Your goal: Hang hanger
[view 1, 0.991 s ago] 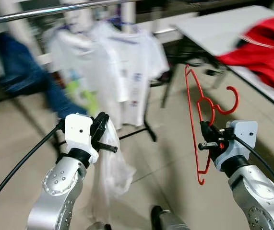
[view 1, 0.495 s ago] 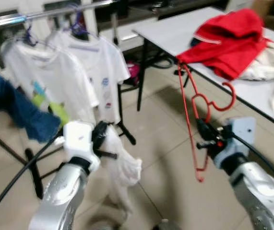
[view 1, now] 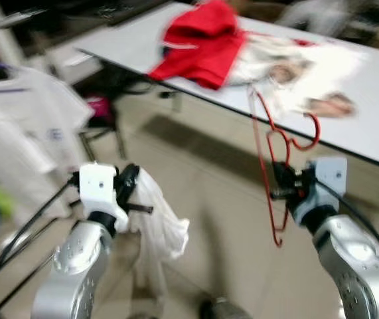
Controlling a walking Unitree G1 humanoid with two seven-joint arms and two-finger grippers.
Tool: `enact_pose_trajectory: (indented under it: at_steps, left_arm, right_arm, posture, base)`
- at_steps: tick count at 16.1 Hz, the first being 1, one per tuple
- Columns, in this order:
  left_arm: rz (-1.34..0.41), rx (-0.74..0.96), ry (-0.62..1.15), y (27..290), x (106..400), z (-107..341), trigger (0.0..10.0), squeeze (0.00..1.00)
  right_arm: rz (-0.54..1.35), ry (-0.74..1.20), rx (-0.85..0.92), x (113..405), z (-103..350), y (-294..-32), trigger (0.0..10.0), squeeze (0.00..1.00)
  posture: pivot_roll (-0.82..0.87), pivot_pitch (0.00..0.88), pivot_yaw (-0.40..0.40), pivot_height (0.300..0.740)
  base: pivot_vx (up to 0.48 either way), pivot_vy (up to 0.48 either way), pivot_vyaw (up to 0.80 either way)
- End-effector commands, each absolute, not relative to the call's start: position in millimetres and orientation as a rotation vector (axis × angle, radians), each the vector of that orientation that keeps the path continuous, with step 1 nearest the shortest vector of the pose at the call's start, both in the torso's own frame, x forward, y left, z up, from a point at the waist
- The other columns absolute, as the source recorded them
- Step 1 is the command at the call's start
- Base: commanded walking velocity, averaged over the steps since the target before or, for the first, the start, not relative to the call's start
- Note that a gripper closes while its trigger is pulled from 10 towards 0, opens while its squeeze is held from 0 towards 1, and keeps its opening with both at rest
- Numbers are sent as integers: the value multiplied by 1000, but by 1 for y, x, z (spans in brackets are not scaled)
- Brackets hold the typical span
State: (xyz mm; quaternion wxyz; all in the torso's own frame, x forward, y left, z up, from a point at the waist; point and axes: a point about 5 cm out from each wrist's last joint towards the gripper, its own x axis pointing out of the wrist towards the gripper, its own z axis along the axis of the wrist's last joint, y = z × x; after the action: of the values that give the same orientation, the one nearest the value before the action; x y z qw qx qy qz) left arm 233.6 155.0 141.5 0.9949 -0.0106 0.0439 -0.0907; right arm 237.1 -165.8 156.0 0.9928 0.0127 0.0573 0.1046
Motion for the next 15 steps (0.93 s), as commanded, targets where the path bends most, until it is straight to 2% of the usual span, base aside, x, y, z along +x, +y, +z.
enact_pose_trajectory:
  at_steps: [1, 4, 5, 9, 15]
  left_arm:
    - [-175, 2, 90, 155, 236, 143, 10000, 0]
    - [-169, -17, 37, 154, 238, 152, 10000, 0]
    - [-173, -76, 29, 149, 240, 152, 10000, 0]
    - [-213, -54, 27, 142, 245, 153, 10000, 0]
    - [-257, -30, 23, 138, 243, 149, 10000, 0]
  right_arm:
    - [198, 112, 39, 239, 155, -167, 10000, 0]
    - [132, 119, -19, 252, 151, -173, 10000, 0]
    - [138, 119, -38, 252, 151, -174, 10000, 0]
    - [168, 131, 9, 245, 149, -168, 10000, 0]
    - [147, 145, 9, 238, 148, -172, 10000, 0]
  posture:
    - [-125, 18, -30, 740]
    - [-123, 19, -32, 740]
    - [-133, 32, -16, 740]
    - [-146, 41, -2, 740]
    - [-151, 45, -2, 740]
  base:
    - [0, 0, -800]
    - [0, 0, -800]
    - [0, 0, -800]
    - [0, 0, -800]
    - [0, 0, -800]
